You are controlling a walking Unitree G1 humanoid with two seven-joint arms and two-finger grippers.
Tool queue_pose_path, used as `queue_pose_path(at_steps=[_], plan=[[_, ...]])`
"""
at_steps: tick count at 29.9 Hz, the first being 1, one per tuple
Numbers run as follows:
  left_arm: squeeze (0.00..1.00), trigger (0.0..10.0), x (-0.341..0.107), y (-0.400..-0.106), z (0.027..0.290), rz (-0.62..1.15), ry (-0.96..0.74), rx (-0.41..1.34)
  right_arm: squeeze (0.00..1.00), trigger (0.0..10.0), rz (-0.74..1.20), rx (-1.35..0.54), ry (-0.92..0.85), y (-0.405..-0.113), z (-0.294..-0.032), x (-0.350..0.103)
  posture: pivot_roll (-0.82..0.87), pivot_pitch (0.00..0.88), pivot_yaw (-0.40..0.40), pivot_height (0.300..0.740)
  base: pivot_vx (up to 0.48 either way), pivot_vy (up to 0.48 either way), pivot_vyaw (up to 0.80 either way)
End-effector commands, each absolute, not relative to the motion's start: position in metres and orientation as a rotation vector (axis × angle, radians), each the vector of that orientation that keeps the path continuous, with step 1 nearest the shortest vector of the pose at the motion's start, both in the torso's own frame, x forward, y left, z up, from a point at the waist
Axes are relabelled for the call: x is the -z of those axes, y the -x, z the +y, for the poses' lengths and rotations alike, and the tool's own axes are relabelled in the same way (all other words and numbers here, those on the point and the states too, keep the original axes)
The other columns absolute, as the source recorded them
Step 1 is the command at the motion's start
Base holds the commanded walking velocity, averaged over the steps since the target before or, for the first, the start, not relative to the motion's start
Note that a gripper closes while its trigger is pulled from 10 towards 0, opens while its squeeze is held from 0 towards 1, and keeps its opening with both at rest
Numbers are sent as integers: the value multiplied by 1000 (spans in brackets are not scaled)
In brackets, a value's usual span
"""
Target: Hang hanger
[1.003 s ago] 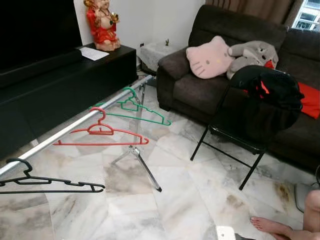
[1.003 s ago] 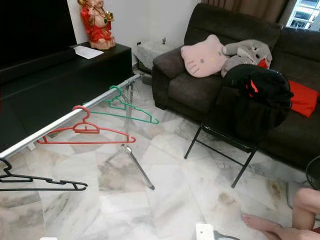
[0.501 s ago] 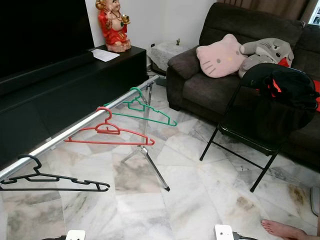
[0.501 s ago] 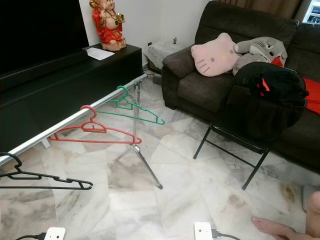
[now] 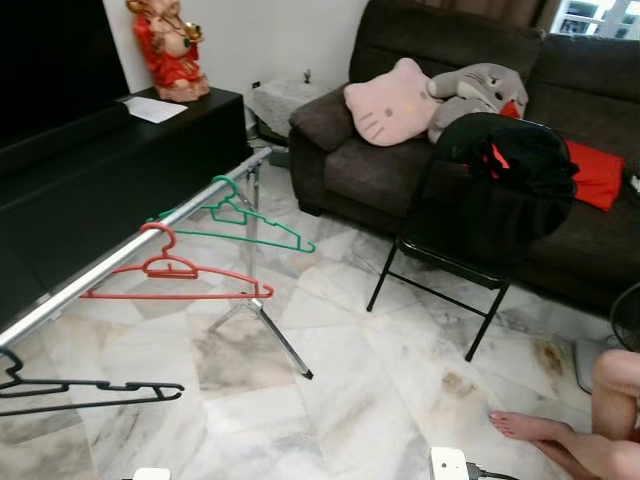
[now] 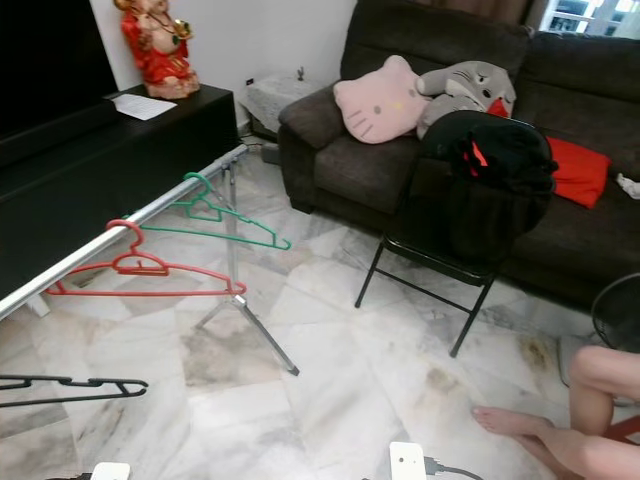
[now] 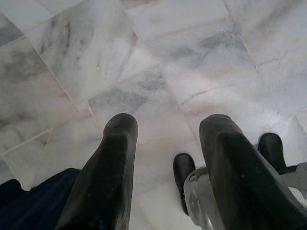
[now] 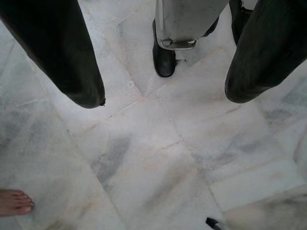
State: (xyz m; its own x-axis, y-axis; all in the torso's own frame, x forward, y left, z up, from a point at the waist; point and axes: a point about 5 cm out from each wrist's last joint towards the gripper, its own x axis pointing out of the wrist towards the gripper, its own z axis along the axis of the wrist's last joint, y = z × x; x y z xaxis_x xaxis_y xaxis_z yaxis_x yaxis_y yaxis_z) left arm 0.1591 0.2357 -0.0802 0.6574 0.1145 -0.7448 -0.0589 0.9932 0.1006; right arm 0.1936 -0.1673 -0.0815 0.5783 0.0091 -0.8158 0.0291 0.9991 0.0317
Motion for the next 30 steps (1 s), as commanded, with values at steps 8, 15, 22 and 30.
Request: queue_pose_path(at_steps=[8,15,22,30], plan=[[0,10000,85,-142,244,899,-70,-114,0,10000,955,25,-52,-193,-168,82,119,0,-15,740,0,0,-702],[0,10000,85,-143,245,912,-77,-107,0,10000,951,26,-44,-194,-168,81,117,0,-15,740,0,0,-697],[0,10000,86,-142,244,931,-77,-104,0,10000,937,34,-44,-195,-169,81,119,0,-18,740,0,0,-91],[0,10000,90,-128,249,983,-78,-100,0,10000,933,21,-25,-195,-170,80,118,0,-19,740,0,0,0]])
